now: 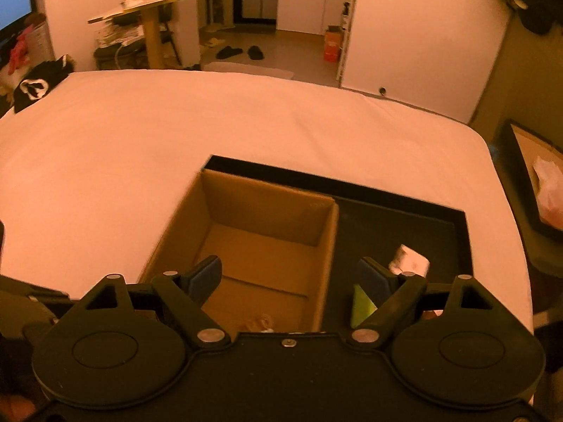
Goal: Organize rigid objects
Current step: 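Carry the jar figure into the cardboard box and open the right gripper, then move the right tool to the white plug adapter and grasp it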
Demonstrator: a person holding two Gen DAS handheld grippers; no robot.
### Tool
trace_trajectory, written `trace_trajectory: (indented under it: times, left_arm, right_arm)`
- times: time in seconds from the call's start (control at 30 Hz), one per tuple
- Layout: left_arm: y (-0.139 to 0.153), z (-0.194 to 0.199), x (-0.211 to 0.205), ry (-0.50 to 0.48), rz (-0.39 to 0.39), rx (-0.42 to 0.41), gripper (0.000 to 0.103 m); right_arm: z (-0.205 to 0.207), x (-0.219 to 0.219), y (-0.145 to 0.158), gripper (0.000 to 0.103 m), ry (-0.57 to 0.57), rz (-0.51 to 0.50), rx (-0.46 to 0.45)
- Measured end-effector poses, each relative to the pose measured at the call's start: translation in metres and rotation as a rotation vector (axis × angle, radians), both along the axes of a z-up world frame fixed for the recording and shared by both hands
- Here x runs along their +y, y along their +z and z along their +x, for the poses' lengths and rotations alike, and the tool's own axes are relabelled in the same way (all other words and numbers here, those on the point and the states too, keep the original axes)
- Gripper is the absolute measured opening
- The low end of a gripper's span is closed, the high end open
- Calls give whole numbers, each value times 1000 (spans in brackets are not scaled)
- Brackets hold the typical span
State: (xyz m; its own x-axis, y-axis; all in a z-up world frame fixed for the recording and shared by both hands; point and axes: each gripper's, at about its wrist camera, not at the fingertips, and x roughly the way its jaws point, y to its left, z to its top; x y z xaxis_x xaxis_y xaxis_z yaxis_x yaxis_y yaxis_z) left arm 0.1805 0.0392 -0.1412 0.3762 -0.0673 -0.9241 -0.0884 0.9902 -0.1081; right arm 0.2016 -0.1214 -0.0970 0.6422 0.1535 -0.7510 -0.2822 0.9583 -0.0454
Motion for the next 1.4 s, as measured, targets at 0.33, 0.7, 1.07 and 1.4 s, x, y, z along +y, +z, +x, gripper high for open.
trace_trajectory:
  times: [0.33, 0.7, 1.07, 1.4]
  left_arm:
    - [7, -3, -2, 9, 22, -16, 42]
    - [13, -1, -10, 24, 103, -23, 73]
    - [21, -1, -28, 9, 187, -68, 78]
    - [20, 5, -35, 13, 214, -66, 78]
  right_arm:
    - [-16, -57, -23, 84, -134, 24, 62]
    - [-26, -112, -45, 84, -275, 81, 94]
    - [-31, -149, -74, 84, -415, 133, 103]
    - [-17, -163, -105, 84, -501, 143, 165]
